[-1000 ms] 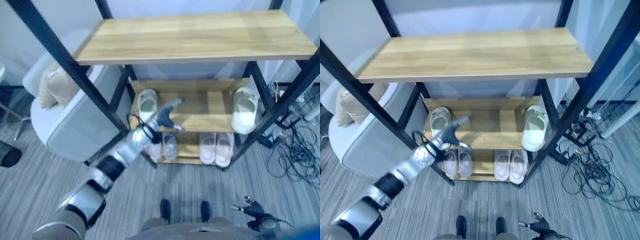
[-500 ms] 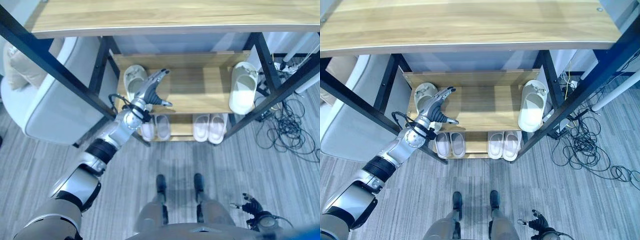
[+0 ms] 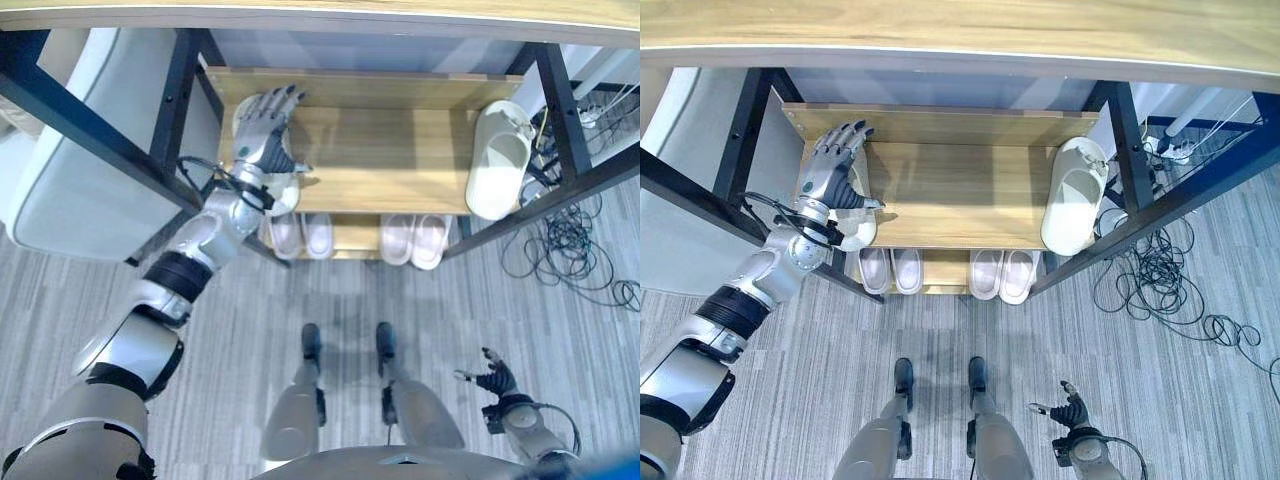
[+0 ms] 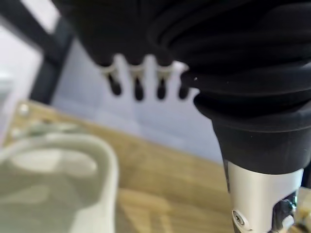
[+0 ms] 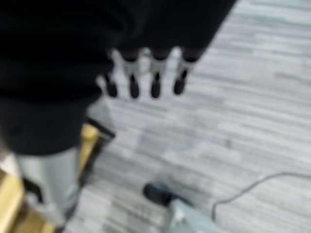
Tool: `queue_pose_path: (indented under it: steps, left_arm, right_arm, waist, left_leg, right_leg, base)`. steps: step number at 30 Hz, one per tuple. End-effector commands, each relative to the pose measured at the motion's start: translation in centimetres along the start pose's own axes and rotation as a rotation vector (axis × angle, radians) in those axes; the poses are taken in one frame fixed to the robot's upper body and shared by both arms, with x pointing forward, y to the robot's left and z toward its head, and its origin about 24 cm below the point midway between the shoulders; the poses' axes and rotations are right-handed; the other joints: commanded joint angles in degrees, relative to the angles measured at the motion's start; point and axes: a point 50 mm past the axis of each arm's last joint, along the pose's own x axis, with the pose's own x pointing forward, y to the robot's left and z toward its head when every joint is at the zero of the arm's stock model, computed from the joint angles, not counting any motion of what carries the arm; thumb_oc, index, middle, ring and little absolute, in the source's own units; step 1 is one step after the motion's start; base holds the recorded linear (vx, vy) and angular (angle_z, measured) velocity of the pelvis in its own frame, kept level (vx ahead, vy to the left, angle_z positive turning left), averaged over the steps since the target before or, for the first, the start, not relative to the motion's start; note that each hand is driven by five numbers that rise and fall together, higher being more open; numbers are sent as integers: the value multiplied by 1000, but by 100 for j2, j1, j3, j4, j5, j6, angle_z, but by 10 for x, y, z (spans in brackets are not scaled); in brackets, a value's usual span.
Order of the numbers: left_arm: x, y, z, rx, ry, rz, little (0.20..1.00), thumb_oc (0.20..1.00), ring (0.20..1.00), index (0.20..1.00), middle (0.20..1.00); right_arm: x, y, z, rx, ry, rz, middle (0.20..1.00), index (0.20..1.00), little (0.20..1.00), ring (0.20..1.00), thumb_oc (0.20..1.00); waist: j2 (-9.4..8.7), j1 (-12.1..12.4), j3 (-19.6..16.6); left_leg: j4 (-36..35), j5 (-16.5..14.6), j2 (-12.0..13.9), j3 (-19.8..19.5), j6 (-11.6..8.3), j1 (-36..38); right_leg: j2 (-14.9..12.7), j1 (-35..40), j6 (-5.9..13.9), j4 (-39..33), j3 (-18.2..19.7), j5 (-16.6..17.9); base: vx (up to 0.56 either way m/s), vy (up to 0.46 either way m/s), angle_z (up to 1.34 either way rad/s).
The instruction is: Arrange the slippers neatly on the shoe rack.
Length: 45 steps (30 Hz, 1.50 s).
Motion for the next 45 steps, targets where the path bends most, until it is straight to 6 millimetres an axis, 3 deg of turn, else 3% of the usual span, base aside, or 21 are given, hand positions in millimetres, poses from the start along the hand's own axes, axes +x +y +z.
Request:
queue_pose_path:
  steps: [1, 5, 11, 15, 24, 25, 30, 34, 45]
  left_arm:
    - [27, 43, -10, 120, 7, 160, 1000, 1000, 1000, 1000, 1000]
    - [37, 64, -21, 355, 8, 162, 1000, 1000, 1000, 1000, 1000]
    - [42, 82, -42, 444, 93, 172, 1000, 1000, 1000, 1000, 1000]
    - [44, 86, -47, 459, 118, 173, 1000, 1000, 1000, 1000, 1000]
    - [35, 77, -63, 419, 210, 148, 1000, 1000, 1000, 1000, 1000]
    - [30, 69, -71, 391, 265, 128, 1000, 1000, 1000, 1000, 1000]
    - [23, 64, -78, 287, 332, 145, 1000, 1000, 1000, 1000, 1000]
    - [23, 53, -72, 211, 334, 139, 1000, 1000, 1000, 1000, 1000]
    - [38, 53, -51, 176, 280, 167, 1000, 1000, 1000, 1000, 1000]
  right_arm:
    - [-3, -2, 0, -38, -29, -9, 1000, 1000, 1000, 1000, 1000]
    - [0, 1, 18, -48, -103, 5, 1000, 1000, 1000, 1000, 1000]
    - [-3, 7, 28, -33, -164, 38, 1000, 1000, 1000, 1000, 1000]
    - [0, -3, 28, -13, -158, 15, 1000, 1000, 1000, 1000, 1000]
    - [1, -5, 28, -1, -160, 7, 1000, 1000, 1000, 1000, 1000]
    - [-1, 1, 29, 6, -168, 21, 1000, 1000, 1000, 1000, 1000]
    - [-3, 3, 32, 5, -187, 20, 1000, 1000, 1000, 1000, 1000]
    - [-3, 6, 34, -2, -189, 29, 1000, 1000, 1000, 1000, 1000]
    - [-1, 9, 38, -10, -190, 43, 1000, 1000, 1000, 1000, 1000]
  waist:
    - [-169, -10, -139]
    - [-156, -13, -124]
    - [-177, -49, -158]
    - [-203, -59, -138]
    - [-251, -38, -154]
    - [-267, -64, -153]
    - [-312, -71, -131]
    - [-315, -77, -34]
    - [-277, -88, -11]
  left_leg:
    - [28, -412, 48, -772, -175, -206]
    - [28, -417, 26, -795, -170, -257]
    - [28, -425, 38, -792, -172, -287]
    - [28, -422, 44, -798, -172, -316]
    - [28, -402, 46, -815, -175, -357]
    - [28, -405, 48, -822, -171, -352]
    - [28, -400, 49, -827, -175, -392]
    - [28, -383, 32, -836, -170, -429]
    - [28, -379, 14, -828, -170, -469]
  right_leg:
    - [-448, 238, 639, 60, 67, -637]
    - [-460, 207, 651, 60, 52, -611]
    - [-471, 184, 669, 60, 37, -615]
    - [-462, 163, 677, 60, 27, -608]
    - [-451, 122, 682, 60, 9, -588]
    - [-448, 118, 677, 60, 17, -582]
    - [-441, 76, 674, 62, 6, -565]
    - [-439, 28, 662, 72, 26, -550]
    - [-446, -20, 660, 73, 28, -530]
  base:
    - [0, 0, 0]
    - [2, 4, 1]
    - [0, 1, 1]
    - [0, 0, 0]
    - [2, -2, -1]
    - [3, 13, 4]
    - [0, 0, 0]
    - [0, 0, 0]
    - [0, 0, 0]
